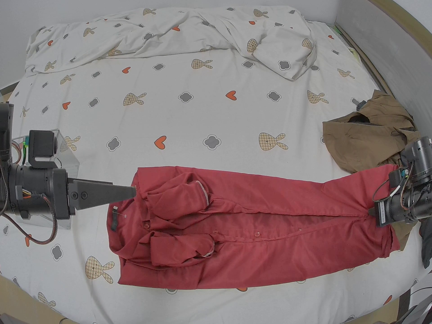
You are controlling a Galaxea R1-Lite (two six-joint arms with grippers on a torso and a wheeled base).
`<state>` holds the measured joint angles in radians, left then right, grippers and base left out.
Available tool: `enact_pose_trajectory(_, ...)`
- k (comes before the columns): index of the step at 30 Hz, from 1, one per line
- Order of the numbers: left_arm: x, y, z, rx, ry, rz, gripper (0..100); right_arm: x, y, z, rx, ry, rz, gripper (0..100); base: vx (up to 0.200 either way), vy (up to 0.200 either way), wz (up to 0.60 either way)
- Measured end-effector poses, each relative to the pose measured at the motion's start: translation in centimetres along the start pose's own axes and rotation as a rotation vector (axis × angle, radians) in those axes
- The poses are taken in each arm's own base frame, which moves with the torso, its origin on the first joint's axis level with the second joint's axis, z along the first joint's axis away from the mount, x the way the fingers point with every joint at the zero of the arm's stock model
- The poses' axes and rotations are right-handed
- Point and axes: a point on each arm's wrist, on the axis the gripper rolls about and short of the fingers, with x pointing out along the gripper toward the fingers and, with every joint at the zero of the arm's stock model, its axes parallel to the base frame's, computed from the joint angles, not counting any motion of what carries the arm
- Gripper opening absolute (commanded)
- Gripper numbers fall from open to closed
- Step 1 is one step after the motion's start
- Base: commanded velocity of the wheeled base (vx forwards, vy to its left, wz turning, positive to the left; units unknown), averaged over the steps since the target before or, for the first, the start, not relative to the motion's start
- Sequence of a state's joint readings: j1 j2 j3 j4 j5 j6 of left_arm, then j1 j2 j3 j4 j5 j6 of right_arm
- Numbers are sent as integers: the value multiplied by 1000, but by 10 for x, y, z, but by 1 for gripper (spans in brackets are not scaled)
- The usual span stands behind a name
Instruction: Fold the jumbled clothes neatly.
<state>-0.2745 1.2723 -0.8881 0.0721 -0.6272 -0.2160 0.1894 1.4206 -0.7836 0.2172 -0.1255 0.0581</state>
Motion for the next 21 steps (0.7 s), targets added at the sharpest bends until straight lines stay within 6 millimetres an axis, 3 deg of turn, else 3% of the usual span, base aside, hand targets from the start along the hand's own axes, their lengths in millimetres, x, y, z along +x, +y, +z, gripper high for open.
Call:
enact_pose_trajectory(13,4,1,-1,-5,12,-3,100,-16,-56,-22,93,-2,-183,0,0,0,0)
enact_pose_trajectory(18,5,2,0,-9,17,-2,100,-22,-50,-19,91,-50,-122,0,0,0,0)
enact_pose_trajectory(21,6,3,-1,-11,21,-2,100,-25,-33,-11,98,-88,-37,0,0,0,0)
